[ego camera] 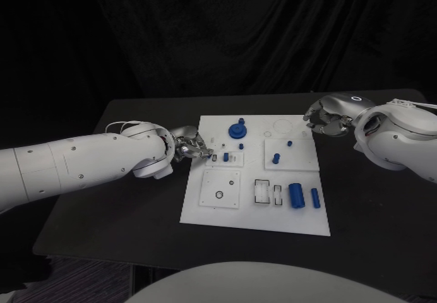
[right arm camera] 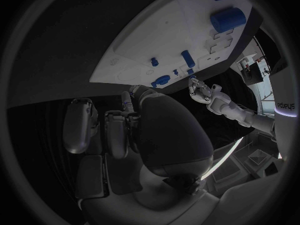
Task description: Assemble the parts on the task board
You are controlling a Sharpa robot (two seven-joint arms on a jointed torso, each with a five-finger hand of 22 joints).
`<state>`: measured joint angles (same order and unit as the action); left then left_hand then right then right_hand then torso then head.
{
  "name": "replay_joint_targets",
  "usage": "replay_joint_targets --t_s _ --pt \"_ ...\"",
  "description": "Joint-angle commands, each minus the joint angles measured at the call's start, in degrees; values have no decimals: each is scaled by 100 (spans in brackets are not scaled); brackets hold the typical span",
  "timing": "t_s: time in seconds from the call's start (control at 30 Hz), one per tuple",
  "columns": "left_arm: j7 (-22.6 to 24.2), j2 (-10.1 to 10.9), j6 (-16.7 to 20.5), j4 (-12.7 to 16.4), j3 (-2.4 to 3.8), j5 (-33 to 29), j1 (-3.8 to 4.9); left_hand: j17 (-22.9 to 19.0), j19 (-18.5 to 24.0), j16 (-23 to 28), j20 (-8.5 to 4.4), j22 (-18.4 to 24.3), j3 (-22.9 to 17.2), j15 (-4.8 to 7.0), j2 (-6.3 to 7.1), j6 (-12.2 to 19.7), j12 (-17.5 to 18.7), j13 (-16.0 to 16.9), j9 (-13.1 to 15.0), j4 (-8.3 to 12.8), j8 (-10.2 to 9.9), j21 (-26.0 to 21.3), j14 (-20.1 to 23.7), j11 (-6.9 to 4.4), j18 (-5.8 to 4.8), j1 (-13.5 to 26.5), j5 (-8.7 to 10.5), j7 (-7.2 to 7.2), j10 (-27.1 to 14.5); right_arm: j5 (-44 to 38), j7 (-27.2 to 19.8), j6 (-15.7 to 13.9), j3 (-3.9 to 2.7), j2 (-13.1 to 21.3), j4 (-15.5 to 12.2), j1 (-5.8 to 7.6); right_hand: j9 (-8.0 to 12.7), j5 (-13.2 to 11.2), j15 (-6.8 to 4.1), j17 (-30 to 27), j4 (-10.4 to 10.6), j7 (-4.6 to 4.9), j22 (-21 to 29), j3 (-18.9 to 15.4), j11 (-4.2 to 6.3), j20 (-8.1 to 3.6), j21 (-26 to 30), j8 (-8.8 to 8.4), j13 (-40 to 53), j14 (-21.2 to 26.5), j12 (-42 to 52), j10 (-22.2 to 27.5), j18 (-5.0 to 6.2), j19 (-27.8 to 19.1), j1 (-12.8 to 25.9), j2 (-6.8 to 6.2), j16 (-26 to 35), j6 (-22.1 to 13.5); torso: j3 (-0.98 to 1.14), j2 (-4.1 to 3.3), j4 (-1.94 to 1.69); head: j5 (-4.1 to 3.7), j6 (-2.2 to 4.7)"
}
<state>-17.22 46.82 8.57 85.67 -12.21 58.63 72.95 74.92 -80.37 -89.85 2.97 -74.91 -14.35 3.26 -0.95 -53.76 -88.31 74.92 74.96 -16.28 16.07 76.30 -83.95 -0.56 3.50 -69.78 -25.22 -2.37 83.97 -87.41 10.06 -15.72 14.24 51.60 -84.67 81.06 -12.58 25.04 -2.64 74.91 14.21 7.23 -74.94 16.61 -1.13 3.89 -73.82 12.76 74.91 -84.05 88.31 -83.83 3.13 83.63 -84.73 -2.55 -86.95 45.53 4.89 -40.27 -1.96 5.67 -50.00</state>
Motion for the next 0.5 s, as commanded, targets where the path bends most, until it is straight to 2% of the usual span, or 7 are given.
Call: replay_joint_targets --t_s 0.03,0.2,0.27,0.33,0.5 --pt "136 -31 270 13 5 -103 -36 1508 25 -15 -17 -698 -46 38 5 -18 34 1382 34 -2 -4 -44 -605 -36 46 71 34 -31 382 40 97 17 -4 14 -15 -13 7 17 24 1293 9 -14 -1005 29 -23 -6 34 17 1220 -500 -18 -332 60 -31 -12 9 38 -1 11 12 12 -6 0" --pt "177 -75 328 -21 5 -104 -75 1508 27 -15 -16 -697 -49 37 4 -10 51 1371 33 -7 -9 -49 -605 -34 47 84 41 -35 364 67 95 12 -4 21 -19 -13 8 18 23 1294 7 -14 -1004 31 -23 -7 38 16 1221 -500 -17 -333 61 -33 -11 8 37 -3 6 7 6 -14 0" --pt "179 -88 331 -29 5 -104 -83 1508 30 -15 -11 -699 -60 30 -6 0 54 1369 31 -15 -20 -59 -605 -25 48 146 147 -45 361 72 94 10 -4 23 -19 -13 8 18 23 1294 7 -14 -1004 31 -23 -7 38 16 1221 -500 -17 -333 61 -33 -11 8 37 -3 8 7 10 -11 0" --pt "172 -102 319 -37 5 -105 -90 1508 28 -15 -10 -702 -62 28 -9 0 57 1367 31 -14 -21 -57 -605 -24 47 157 173 -45 358 75 92 10 -4 21 -16 -13 8 18 23 1294 7 -14 -1004 31 -23 -7 38 16 1221 -500 -17 -333 61 -33 -11 8 37 -3 11 5 18 -3 0" --pt "143 -136 263 -56 5 -105 -99 1508 30 -15 -6 -703 -71 24 -23 8 64 1362 28 -15 -29 -65 -605 -19 48 188 230 -50 351 78 86 10 -4 12 -12 -13 8 18 23 1294 7 -14 -1004 31 -23 -7 38 16 1221 -500 -17 -333 61 -33 -11 8 37 -3 -1 -5 11 3 0"
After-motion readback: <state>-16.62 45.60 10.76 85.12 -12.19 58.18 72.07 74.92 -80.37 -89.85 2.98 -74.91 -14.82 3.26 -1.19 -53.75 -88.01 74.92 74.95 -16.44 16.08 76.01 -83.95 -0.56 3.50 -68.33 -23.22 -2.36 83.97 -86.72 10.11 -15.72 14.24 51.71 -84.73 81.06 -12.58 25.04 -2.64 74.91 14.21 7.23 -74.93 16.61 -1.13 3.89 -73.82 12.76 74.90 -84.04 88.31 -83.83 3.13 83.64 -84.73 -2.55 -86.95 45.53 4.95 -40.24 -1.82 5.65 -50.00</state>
